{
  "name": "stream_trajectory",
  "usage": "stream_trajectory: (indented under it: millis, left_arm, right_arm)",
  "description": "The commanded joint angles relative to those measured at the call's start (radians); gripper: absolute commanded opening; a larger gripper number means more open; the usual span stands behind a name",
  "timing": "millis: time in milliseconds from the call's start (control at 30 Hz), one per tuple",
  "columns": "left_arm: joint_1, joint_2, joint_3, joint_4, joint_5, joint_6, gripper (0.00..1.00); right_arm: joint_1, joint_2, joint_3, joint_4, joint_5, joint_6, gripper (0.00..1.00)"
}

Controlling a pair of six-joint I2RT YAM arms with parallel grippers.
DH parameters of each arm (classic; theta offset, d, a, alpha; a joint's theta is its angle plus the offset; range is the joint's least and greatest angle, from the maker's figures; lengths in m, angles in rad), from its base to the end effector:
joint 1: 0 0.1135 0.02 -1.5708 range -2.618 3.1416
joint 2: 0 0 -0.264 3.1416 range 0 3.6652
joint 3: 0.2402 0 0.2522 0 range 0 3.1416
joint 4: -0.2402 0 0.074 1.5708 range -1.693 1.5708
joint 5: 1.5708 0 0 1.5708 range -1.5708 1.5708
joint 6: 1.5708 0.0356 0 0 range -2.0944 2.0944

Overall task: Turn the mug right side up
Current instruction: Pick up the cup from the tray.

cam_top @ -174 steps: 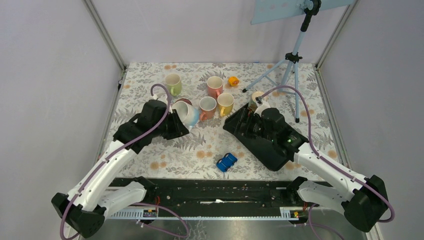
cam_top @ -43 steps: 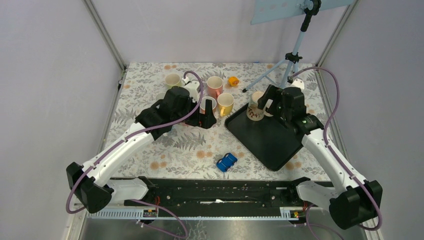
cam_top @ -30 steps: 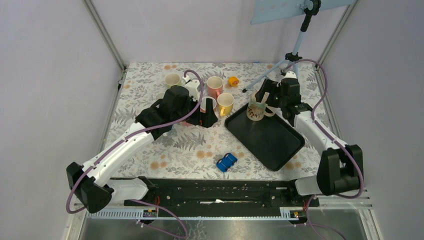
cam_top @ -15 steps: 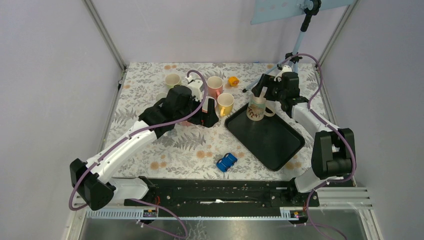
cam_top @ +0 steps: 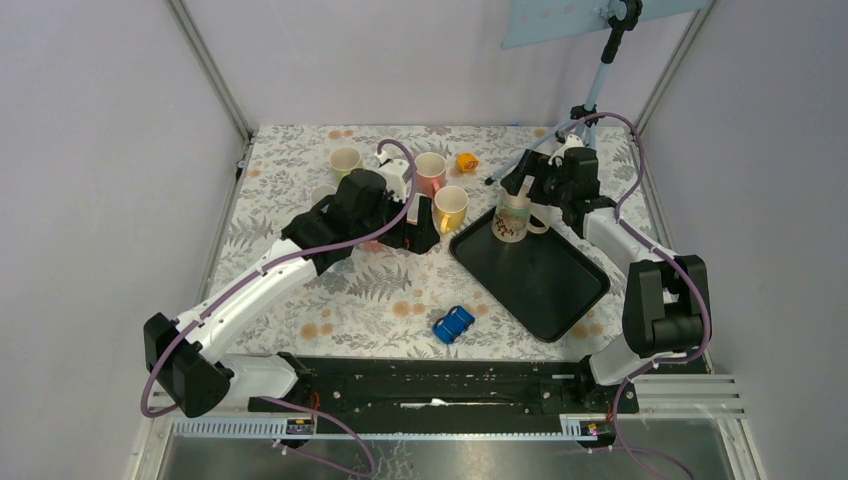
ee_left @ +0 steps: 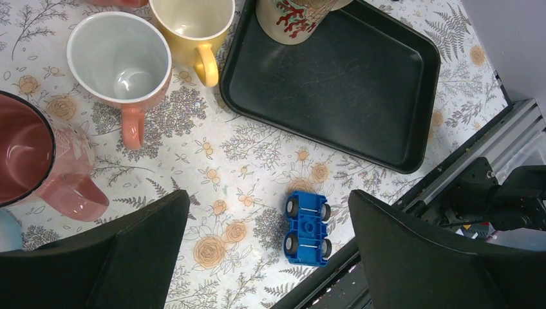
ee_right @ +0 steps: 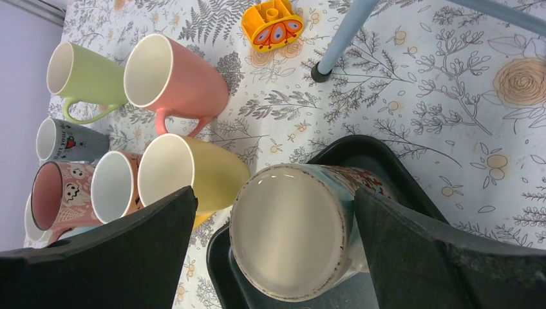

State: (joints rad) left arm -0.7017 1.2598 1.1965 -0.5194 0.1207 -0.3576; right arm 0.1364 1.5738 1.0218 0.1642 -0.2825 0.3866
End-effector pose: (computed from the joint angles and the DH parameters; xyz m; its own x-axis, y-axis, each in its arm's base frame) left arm 0.2101 -0.1832 0.3490 -0.6449 0.0901 -0.7590 0.5251 0.7738 -0.3543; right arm 0.3563 0.0589 0.2592 -0.4926 0.2979 -0.8177 -0.2165 0.8681 0.4467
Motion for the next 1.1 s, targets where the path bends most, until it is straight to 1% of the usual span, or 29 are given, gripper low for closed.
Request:
stream_trajectory:
  millis: [0, 567, 1067]
  left_arm:
    - [-0.003, -0.005, 0.006, 0.06, 0.018, 0.015, 0.99]
    - [-0.002, -0.01, -0.015, 0.071, 0.022, 0.011, 0.99]
    - [-0.004, -0.005, -0.023, 0.09, 0.042, 0.008, 0.99]
  right_arm:
    - [-0.003, -0.033, -0.018, 0.02, -0.023, 0.03, 1.0]
    - [-0.001, -0.165, -0.16, 0.03, -0.052, 0.091, 1.0]
    - [0.007, -0.277, -0.301, 0.034, -0.07, 0.083, 1.0]
